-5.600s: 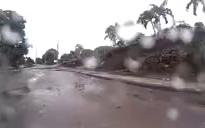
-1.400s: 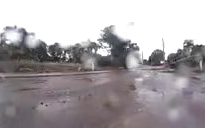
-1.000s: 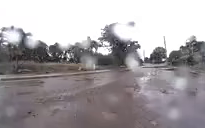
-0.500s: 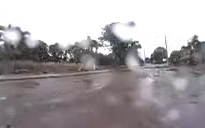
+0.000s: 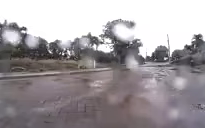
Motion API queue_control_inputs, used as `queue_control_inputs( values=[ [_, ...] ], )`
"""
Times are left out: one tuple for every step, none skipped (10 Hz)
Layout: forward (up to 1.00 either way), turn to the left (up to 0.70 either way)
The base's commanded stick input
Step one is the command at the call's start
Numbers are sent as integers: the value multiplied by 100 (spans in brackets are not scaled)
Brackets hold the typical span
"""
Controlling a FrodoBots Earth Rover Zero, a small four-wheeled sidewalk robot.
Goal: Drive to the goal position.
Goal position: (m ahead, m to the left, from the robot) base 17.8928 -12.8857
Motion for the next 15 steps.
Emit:
queue_control_inputs(
  values=[
    [85, 0],
    [85, 0],
    [85, 0],
    [85, 0],
    [85, 0],
    [85, 0],
    [85, -27],
    [85, -19],
    [85, 0],
    [85, 0],
    [85, 0],
    [85, 0],
    [85, 0],
    [85, 0],
    [85, 0]
  ],
)
